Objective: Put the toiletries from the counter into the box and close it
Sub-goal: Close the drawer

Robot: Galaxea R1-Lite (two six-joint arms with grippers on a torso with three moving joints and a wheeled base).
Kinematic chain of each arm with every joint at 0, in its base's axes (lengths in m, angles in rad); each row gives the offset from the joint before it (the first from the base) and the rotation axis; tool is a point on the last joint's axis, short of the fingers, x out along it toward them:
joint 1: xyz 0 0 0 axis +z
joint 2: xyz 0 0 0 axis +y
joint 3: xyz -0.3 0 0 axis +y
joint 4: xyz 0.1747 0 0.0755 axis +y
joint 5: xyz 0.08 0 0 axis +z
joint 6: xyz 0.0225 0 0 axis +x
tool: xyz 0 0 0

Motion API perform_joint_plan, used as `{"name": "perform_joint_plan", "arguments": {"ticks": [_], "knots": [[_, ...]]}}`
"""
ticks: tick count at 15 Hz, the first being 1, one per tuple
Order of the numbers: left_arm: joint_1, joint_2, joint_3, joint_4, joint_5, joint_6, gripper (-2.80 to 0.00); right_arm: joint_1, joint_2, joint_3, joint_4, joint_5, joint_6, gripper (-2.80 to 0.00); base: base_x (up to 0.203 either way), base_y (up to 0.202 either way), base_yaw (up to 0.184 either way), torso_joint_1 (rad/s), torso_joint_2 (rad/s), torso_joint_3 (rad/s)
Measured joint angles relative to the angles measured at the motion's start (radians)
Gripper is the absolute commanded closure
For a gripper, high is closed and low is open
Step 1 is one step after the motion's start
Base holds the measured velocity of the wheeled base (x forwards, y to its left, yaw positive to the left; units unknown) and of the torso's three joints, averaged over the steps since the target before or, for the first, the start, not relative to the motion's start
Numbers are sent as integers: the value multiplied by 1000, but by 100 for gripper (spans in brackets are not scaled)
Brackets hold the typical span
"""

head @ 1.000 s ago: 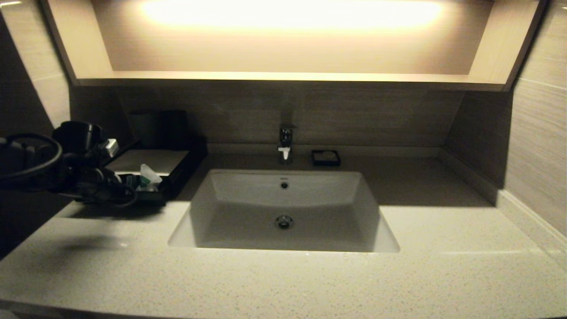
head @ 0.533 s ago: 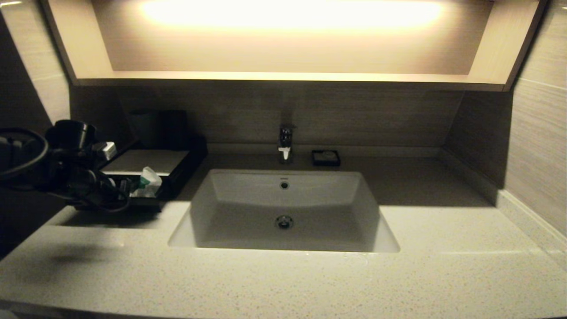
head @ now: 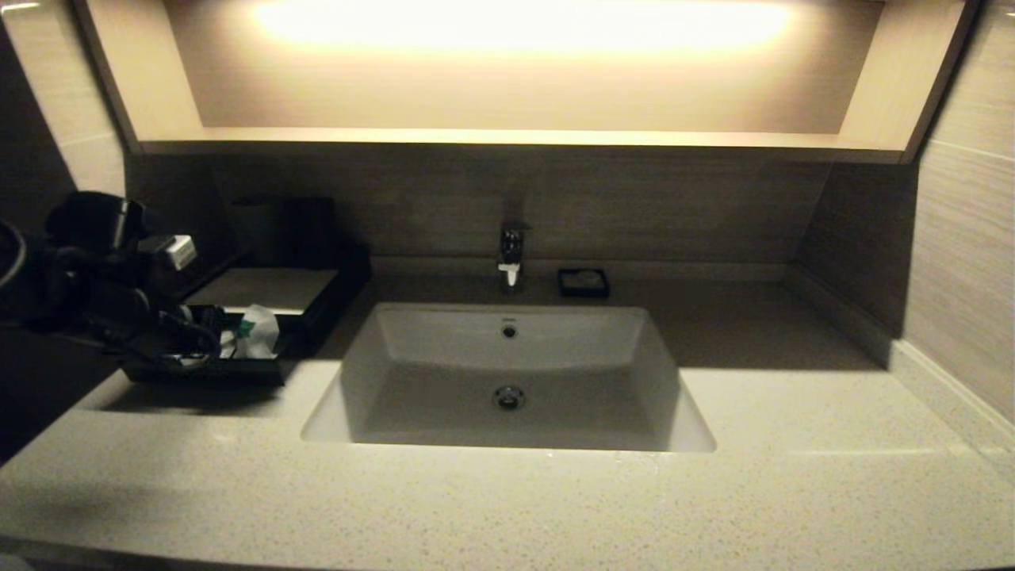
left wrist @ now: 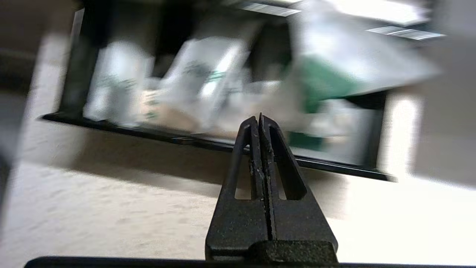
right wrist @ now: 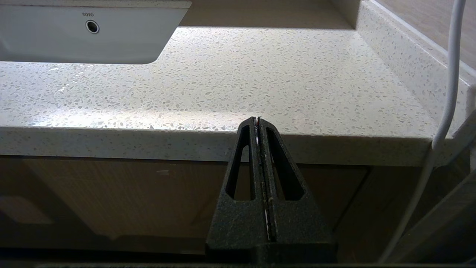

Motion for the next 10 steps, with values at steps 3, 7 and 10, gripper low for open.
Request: {"name": "perform_joint_plan", "arguments": {"ticks": [3,7,10], "knots": [[-5,-31,0,-7,-36,-35,0,0,0,0,0,0,0,0,0,0,0,0,0,0],[-17,-52,-3,-17,-86,-71,0,0,0,0,0,0,0,0,0,0,0,0,0,0],[-27,-66,4,-48,-125,-102,0,0,0,0,0,0,0,0,0,0,0,0,0,0]]}}
